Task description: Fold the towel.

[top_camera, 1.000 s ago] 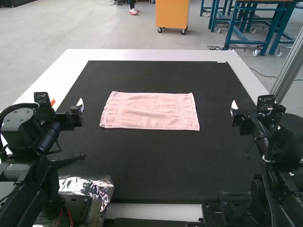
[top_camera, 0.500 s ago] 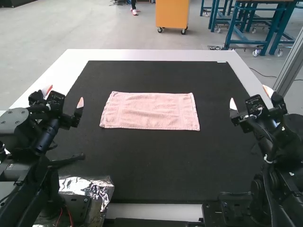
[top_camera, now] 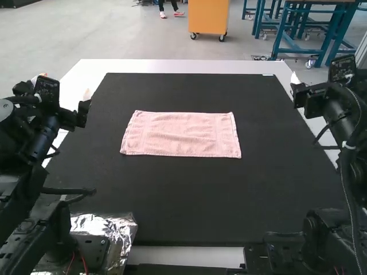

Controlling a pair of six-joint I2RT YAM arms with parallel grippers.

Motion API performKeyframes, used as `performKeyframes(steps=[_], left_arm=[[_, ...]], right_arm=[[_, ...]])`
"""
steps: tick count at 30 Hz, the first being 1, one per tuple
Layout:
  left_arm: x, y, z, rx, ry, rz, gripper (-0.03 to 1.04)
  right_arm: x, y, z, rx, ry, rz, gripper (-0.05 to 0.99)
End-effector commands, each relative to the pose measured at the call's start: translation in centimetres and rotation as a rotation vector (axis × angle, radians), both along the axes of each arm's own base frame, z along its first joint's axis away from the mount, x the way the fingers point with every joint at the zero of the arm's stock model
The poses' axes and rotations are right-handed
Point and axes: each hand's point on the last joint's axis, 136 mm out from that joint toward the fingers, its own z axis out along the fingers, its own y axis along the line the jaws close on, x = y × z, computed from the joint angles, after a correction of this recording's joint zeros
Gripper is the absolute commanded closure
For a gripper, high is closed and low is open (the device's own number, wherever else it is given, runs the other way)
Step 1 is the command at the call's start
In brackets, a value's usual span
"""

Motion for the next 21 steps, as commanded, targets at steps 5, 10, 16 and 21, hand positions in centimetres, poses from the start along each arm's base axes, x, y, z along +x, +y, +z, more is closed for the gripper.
performKeyframes(steps=[5, 10, 16, 21], left_arm=[[7.0, -1.3, -2.0, -0.386, 0.408, -0.090, 0.05], [10.9, -1.8, -6.9, -0.430, 0.660, -0.083, 0.05], [14.1, -2.6, -13.4, -0.447, 0.860, -0.074, 0.05], [16.5, -4.0, -16.0, -0.433, 0.912, -0.098, 0.05]], right_arm=[[6.0, 1.2, -6.0, 0.236, 0.436, 0.041, 0.02], [7.6, 3.6, -14.2, 0.307, 0.789, 0.104, 0.02], [9.1, 4.9, -21.2, 0.415, 1.041, 0.116, 0.03], [11.2, 5.4, -22.6, 0.417, 1.039, 0.123, 0.03]])
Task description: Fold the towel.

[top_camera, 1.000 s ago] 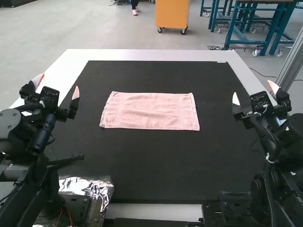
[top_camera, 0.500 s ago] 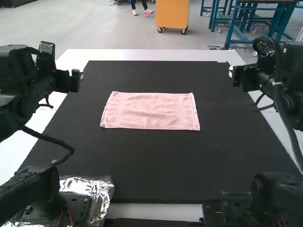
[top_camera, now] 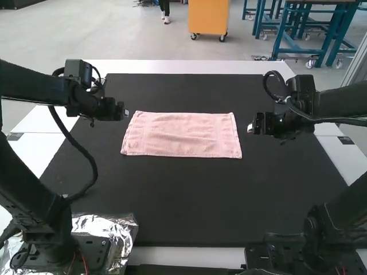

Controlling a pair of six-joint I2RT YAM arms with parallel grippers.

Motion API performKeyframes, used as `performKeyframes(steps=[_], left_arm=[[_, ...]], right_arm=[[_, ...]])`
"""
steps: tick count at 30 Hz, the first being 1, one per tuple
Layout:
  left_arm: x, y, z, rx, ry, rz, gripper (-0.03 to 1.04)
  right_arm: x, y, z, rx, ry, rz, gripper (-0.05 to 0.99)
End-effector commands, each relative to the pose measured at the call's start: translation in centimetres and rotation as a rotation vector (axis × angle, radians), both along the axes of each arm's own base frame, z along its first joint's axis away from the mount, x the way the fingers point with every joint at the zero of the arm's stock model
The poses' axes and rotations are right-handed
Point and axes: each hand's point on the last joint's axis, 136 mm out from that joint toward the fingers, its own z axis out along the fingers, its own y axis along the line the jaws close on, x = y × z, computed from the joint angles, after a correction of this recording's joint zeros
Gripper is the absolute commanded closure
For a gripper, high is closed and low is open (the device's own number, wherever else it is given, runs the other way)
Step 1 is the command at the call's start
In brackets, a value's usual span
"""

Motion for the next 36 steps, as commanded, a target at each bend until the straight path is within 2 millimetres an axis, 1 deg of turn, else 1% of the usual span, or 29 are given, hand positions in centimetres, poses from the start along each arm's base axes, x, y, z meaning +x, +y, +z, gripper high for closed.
performKeyframes(steps=[1, 5, 8, 11, 14, 18, 19, 24, 28, 36], left_arm=[[2.2, -1.5, 1.1, -0.021, -0.036, -0.033, 0.05], [4.0, -2.6, 0.2, -0.020, -0.031, -0.055, 0.05], [5.1, -2.7, -0.9, -0.015, -0.016, -0.055, 0.05], [5.9, -2.1, -2.1, 0.016, 0.007, -0.034, 0.05], [6.4, -1.6, -3.3, 0.034, 0.026, -0.028, 0.05], [7.4, -0.6, -3.9, 0.089, 0.011, -0.005, 0.05], [7.6, -0.6, -4.1, 0.091, 0.009, -0.005, 0.05], [8.9, 0.4, -5.8, 0.110, 0.036, 0.017, 0.05], [10.2, 1.6, -6.6, 0.114, 0.046, 0.035, 0.05], [12.1, 2.0, -7.9, 0.122, 0.062, 0.033, 0.05]], right_arm=[[2.3, 0.8, 1.5, 0.049, -0.049, 0.007, 0.03], [4.4, 1.7, 0.5, 0.014, -0.048, 0.029, 0.03], [5.7, 2.9, 0.2, -0.007, -0.054, 0.076, 0.03], [7.1, 3.6, -0.3, -0.008, -0.057, 0.088, 0.03], [8.6, 4.0, -1.1, -0.012, -0.055, 0.092, 0.03], [10.1, 4.7, -2.5, -0.026, -0.040, 0.105, 0.03], [10.6, 4.5, -2.9, -0.050, -0.041, 0.096, 0.03], [12.7, 5.2, -4.2, -0.070, -0.041, 0.111, 0.03], [14.5, 5.6, -4.8, -0.076, -0.042, 0.117, 0.03], [17.1, 5.9, -5.8, -0.085, -0.052, 0.112, 0.03]])
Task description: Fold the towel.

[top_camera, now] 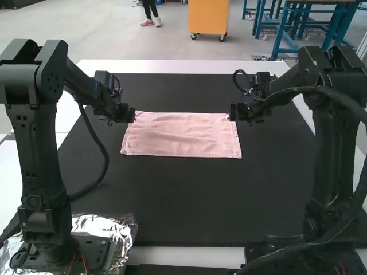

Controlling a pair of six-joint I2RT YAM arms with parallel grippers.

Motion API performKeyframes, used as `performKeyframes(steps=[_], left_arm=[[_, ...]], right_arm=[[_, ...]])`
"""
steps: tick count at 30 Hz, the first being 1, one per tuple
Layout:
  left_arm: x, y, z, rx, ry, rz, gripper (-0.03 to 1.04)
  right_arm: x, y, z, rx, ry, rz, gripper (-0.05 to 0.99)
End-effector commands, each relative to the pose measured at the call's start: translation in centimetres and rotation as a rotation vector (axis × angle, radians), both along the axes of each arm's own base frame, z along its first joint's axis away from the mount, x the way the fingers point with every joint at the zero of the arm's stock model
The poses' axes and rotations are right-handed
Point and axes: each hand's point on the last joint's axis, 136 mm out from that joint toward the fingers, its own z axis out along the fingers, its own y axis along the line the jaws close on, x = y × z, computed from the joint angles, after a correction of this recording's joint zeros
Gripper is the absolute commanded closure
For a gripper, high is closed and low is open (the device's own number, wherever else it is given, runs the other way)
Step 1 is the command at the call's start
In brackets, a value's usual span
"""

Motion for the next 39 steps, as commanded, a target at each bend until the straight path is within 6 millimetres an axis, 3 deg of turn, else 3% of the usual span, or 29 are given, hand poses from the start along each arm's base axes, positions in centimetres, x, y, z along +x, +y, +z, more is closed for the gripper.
performKeyframes(steps=[1, 15, 22, 23, 24, 25, 26, 27, 28, 29, 34, 39], left_arm=[[1.5, 0.5, 0.9, 0.019, -0.030, 0.001, 0.05], [2.9, 0.6, -2.1, 0.014, 0.008, 0.008, 0.06], [2.9, 0.6, -3.5, 0.015, 0.040, 0.005, 0.09], [2.8, 0.6, -3.6, 0.015, 0.046, 0.005, 0.11], [2.6, 0.6, -3.8, 0.016, 0.058, 0.004, 0.12], [2.4, 0.4, -3.9, 0.017, 0.064, -0.001, 0.12], [2.2, 0.3, -4.2, 0.012, 0.073, -0.005, 0.24], [2.1, 0.3, -4.3, 0.004, 0.079, -0.007, 0.53], [2.1, 0.3, -4.5, 0.002, 0.077, -0.008, 0.86], [2.0, 0.3, -4.7, -0.008, 0.083, -0.010, 1.00], [1.6, 0.1, -4.4, -0.080, 0.076, -0.043, 0.99], [2.5, 0.1, -1.2, -0.090, 0.010, -0.052, 0.99]], right_arm=[[1.4, 0.5, 0.4, -0.019, -0.029, 0.007, 0.03], [2.6, 1.8, -2.6, -0.072, 0.012, 0.034, 0.03], [1.6, 1.8, -4.8, -0.091, 0.087, 0.046, 0.03], [1.5, 1.7, -5.0, -0.091, 0.092, 0.045, 0.06], [1.4, 1.6, -5.2, -0.089, 0.098, 0.046, 0.16], [1.2, 1.6, -5.3, -0.080, 0.108, 0.051, 0.40], [0.8, 1.8, -5.3, -0.064, 0.123, 0.064, 0.72], [0.6, 2.1, -5.4, -0.047, 0.131, 0.077, 0.96], [0.6, 2.2, -5.3, -0.044, 0.134, 0.083, 0.96], [0.4, 2.2, -5.4, -0.045, 0.143, 0.085, 0.96], [0.3, 1.9, -5.0, -0.047, 0.141, 0.096, 0.96], [1.8, 2.1, -1.2, -0.021, 0.069, 0.088, 0.96]])
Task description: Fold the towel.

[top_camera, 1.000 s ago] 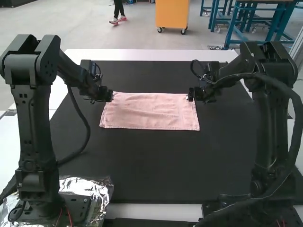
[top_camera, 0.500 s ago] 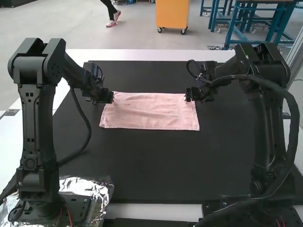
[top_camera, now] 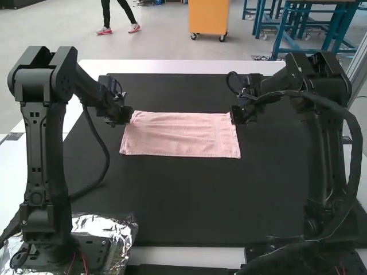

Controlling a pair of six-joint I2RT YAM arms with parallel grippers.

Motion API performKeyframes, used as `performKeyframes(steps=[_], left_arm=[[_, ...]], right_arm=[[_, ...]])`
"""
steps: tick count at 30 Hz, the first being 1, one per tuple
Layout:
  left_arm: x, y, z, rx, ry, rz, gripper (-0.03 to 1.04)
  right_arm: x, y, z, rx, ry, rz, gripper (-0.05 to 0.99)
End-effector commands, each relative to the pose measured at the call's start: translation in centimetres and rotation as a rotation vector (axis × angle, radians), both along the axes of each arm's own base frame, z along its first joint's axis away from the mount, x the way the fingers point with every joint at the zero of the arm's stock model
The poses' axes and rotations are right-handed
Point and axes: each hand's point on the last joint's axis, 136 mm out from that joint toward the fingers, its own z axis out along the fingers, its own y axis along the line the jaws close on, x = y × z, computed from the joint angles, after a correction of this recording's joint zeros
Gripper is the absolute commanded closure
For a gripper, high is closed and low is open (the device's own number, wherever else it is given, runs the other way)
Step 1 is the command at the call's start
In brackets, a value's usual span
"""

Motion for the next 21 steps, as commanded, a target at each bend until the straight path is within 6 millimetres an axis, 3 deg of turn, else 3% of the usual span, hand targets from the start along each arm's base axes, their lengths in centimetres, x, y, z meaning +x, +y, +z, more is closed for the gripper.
performKeyframes(steps=[1, 7, 21], left_arm=[[0.4, 0.5, 2.7, -0.015, -0.054, -0.001, 0.99], [0.0, 0.1, 5.4, -0.030, -0.078, -0.018, 0.99], [-4.3, -0.4, 7.6, -0.023, -0.067, -0.044, 0.99]], right_arm=[[0.4, 0.7, 2.3, 0.042, -0.025, 0.022, 0.96], [-0.1, 0.4, 4.9, 0.072, -0.023, 0.030, 0.96], [-3.3, -2.1, 9.5, 0.147, -0.019, 0.022, 0.96]])
